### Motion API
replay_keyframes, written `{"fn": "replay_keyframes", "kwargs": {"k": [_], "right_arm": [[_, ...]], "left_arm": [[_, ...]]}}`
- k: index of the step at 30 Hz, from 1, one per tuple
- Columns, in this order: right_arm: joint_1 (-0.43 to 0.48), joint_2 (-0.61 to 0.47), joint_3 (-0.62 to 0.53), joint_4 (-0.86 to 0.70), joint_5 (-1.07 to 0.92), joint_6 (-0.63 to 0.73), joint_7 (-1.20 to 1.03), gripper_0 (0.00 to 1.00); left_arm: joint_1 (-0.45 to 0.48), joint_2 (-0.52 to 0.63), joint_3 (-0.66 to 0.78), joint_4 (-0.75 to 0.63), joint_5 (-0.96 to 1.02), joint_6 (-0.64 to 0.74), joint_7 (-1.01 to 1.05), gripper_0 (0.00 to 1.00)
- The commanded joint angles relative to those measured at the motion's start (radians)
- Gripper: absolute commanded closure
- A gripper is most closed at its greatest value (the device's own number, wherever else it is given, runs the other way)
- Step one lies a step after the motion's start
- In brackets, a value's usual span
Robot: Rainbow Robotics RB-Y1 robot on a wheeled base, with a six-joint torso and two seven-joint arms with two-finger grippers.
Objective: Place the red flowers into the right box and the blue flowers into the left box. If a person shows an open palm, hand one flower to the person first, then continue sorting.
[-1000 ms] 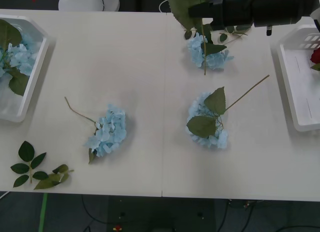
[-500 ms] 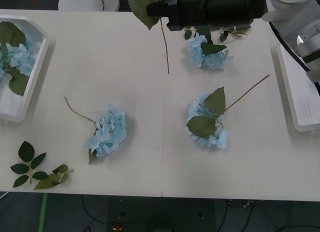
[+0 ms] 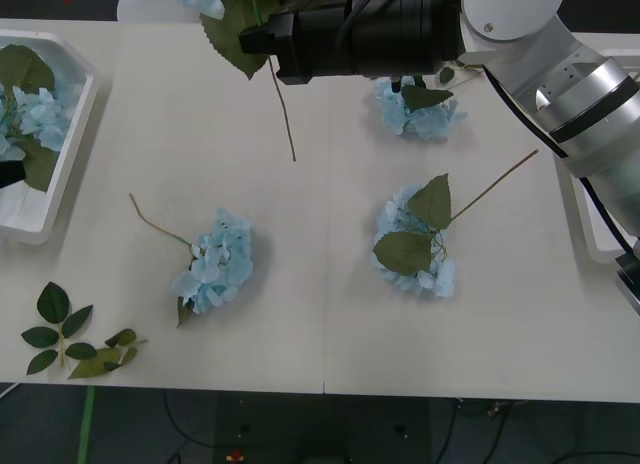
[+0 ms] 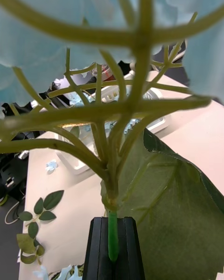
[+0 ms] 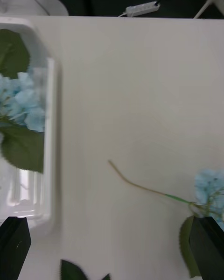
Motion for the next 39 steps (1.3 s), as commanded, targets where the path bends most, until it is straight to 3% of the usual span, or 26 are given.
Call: {"fn": "replay_keyframes", "kwargs": {"k": [1, 6, 21, 39], "right_arm": [[-0.057, 0.022, 0.0, -0.023, 0.004, -0.014, -0.027, 1.0], [-0.057, 0.019, 0.0, -0.023, 0.004, -0.014, -0.03, 1.0], [-0.057, 0.017, 0.002, -0.018, 0.027, -0.009, -0.035, 1.0], [-0.057, 0.016, 0.007, -0.018, 0.035, -0.003, -0.05, 1.0]], "left_arm": [[0.049, -0.127, -0.157, -0.103, -0.073, -0.168, 0.094, 0.0], [0.016, -0.208, -0.299, -0.119, -0.104, -0.276, 0.105, 0.0], [-0.215, -0.317, -0.528, -0.115, -0.136, -0.291, 0.13, 0.0], [-0.491, -0.52, -0.761, 0.105, -0.422, -0.313, 0.134, 0.0]]}}
